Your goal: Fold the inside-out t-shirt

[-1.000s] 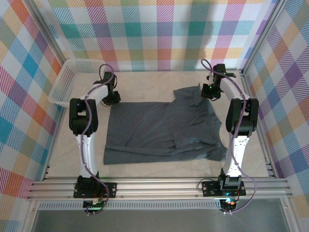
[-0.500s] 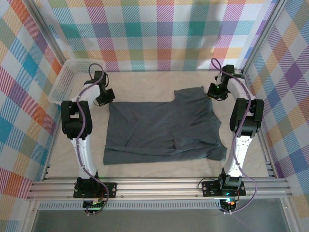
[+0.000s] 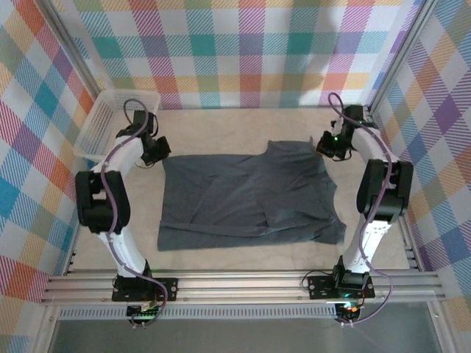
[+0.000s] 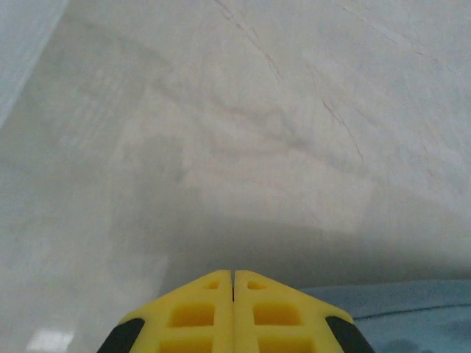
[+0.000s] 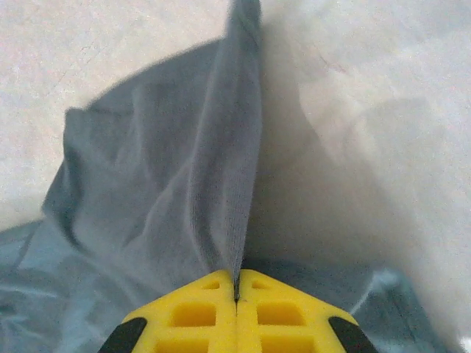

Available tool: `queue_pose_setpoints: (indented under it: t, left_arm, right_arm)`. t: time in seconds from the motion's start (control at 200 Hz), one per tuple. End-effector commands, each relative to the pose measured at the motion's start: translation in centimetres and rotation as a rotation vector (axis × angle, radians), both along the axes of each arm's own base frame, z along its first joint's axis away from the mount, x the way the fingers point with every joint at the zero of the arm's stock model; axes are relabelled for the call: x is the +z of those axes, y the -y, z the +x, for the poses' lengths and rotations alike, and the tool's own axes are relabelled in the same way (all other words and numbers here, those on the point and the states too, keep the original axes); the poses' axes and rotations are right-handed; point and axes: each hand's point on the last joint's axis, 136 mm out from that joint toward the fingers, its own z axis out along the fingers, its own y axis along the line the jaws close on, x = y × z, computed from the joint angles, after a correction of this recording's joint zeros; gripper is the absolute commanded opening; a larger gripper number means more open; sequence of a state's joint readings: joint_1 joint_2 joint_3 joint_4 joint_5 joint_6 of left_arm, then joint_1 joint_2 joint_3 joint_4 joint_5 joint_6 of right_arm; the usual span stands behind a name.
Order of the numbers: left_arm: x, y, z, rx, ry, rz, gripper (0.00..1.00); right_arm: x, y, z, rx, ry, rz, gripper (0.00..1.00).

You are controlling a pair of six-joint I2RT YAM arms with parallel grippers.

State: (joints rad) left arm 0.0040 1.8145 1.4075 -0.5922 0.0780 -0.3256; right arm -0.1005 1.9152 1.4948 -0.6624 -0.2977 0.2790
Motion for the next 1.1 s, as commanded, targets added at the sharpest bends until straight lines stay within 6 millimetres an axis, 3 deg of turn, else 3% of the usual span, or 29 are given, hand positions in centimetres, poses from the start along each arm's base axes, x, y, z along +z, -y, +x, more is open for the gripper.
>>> queue_pose_setpoints:
  t: [0.0, 0.08, 0.17, 0.345, 0.46, 0.555, 0.69, 0.805, 0.845, 0.915, 1.1]
  left_arm:
    - [-1.3, -1.0, -2.3, 0.048, -0.017, -0.005, 0.0]
    - [-2.9, -0.7, -3.2, 0.045, -0.051, -0.016, 0.0]
    - [-3.7, -0.9, -3.5, 0.044, -0.076, -0.006, 0.0]
    - [-1.5, -1.1, -4.7, 0.035, -0.05, 0.008, 0.0]
    - [-0.4, -1.2, -6.4, 0.038, -0.02, 0.007, 0.0]
    - [-2.0, -1.0, -7.8, 0.039, -0.047, -0.005, 0.0]
    - [-6.1, -0.5, -9.3, 0.052, -0.124, -0.037, 0.0]
    - [-7.7, -0.4, -10.1, 0.066, -0.143, -0.052, 0.0]
    - [-7.7, -0.7, -10.4, 0.078, -0.137, -0.036, 0.0]
    - [-6.7, -1.3, -10.5, 0.091, -0.102, -0.004, 0.11]
    - [-2.4, -1.0, -10.4, 0.065, 0.012, -0.014, 0.34]
  right_arm:
    - [-2.5, 2.1, -1.9, -0.117, -0.056, 0.049, 0.0]
    - [-4.4, 2.1, -3.2, -0.12, -0.125, 0.083, 0.0]
    - [-3.7, 1.8, -3.3, -0.106, -0.11, 0.093, 0.01]
    - [0.1, 3.2, -3.5, -0.123, -0.067, 0.002, 0.01]
    - [0.6, 3.3, -5.2, -0.138, -0.067, -0.021, 0.02]
    - [-1.2, 2.9, -7.4, -0.158, -0.103, -0.005, 0.03]
    - [-6.4, 3.5, -10.7, -0.179, -0.205, -0.057, 0.08]
    - [-8.3, 4.0, -11.5, -0.178, -0.294, -0.054, 0.17]
    - [-7.9, 3.8, -11.2, -0.17, -0.29, -0.042, 0.19]
    - [-6.3, 3.8, -10.7, -0.174, -0.263, -0.037, 0.25]
    - [-0.3, 4.0, -9.0, -0.163, -0.121, -0.057, 0.4]
